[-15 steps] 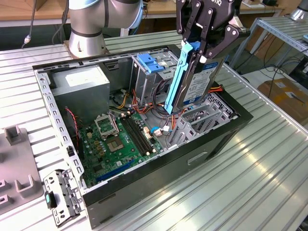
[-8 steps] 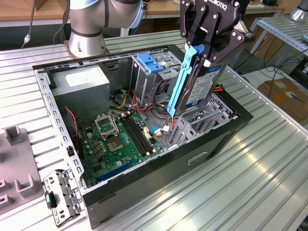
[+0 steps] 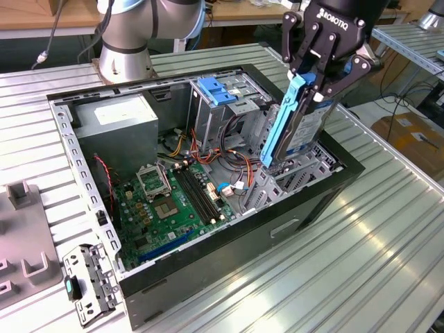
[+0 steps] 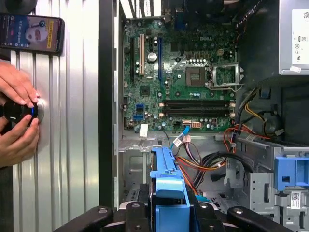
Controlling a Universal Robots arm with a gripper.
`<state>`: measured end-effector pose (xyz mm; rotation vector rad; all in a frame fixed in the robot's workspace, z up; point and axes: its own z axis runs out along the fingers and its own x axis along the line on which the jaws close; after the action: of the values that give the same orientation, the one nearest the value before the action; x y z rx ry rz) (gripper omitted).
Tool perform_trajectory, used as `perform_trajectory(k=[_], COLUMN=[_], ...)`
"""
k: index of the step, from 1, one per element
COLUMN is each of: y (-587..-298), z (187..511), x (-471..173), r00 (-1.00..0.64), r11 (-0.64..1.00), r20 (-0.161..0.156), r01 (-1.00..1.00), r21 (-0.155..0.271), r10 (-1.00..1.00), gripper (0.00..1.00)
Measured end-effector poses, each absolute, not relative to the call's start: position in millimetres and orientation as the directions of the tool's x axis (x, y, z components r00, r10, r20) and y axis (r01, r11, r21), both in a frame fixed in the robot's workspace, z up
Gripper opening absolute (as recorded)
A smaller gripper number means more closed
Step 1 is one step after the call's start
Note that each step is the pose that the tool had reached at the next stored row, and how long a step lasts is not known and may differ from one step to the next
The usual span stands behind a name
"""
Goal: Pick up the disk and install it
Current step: 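Insert the disk into the insertion slot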
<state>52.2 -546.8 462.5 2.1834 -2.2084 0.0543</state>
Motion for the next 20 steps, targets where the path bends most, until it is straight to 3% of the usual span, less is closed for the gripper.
perform_trajectory(k=[20], y=[-549], z=[444], x=[60], r00=[-0.016], r11=[0.016], r20=[0.05], r01=[-1.0], r21=[0.002], r10=[-0.999], gripper=[0.37])
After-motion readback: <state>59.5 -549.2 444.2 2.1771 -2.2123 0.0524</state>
